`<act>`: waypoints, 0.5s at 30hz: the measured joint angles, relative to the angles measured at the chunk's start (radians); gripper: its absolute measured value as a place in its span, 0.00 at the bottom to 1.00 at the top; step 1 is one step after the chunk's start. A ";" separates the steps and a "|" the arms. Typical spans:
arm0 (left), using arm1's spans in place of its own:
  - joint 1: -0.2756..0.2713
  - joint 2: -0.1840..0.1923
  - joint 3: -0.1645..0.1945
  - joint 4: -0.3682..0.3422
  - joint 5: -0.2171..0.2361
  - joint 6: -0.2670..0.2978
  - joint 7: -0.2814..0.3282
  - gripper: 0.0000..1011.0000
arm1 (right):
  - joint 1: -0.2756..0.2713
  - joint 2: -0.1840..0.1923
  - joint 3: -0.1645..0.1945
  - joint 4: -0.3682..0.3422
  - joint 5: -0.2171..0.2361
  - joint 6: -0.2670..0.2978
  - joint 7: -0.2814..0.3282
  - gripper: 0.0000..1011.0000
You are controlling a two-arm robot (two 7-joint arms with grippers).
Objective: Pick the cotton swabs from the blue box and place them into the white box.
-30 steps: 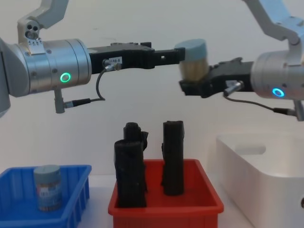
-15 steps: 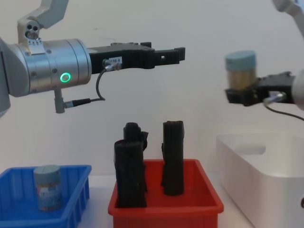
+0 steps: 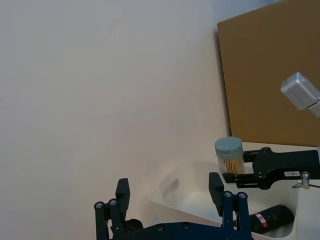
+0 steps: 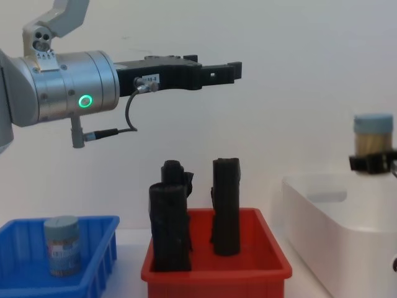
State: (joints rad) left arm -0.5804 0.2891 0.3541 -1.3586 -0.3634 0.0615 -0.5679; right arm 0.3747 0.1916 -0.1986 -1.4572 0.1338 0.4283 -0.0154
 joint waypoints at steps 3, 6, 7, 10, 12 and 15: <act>0.000 0.000 0.000 0.000 0.000 0.000 0.000 0.99 | 0.012 -0.003 0.009 0.034 0.030 0.016 -0.015 0.63; 0.000 0.000 0.000 0.000 0.000 0.000 0.000 0.99 | 0.025 -0.007 0.016 0.068 0.052 0.025 -0.025 0.63; 0.000 0.000 0.000 0.000 0.000 0.000 0.000 0.99 | 0.030 -0.009 0.017 0.079 0.056 0.027 -0.027 0.63; 0.000 0.000 0.000 0.000 0.000 0.000 0.000 0.99 | 0.040 -0.013 0.022 0.105 0.072 0.030 -0.035 0.63; 0.000 0.000 0.000 0.000 0.000 0.000 0.000 0.99 | 0.047 -0.016 0.025 0.124 0.081 0.030 -0.040 0.63; 0.000 0.000 0.000 0.000 0.000 0.000 0.000 0.99 | 0.053 -0.018 0.028 0.139 0.090 0.030 -0.045 0.63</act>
State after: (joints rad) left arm -0.5805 0.2891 0.3541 -1.3586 -0.3634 0.0615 -0.5679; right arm 0.4279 0.1732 -0.1709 -1.3183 0.2235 0.4586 -0.0604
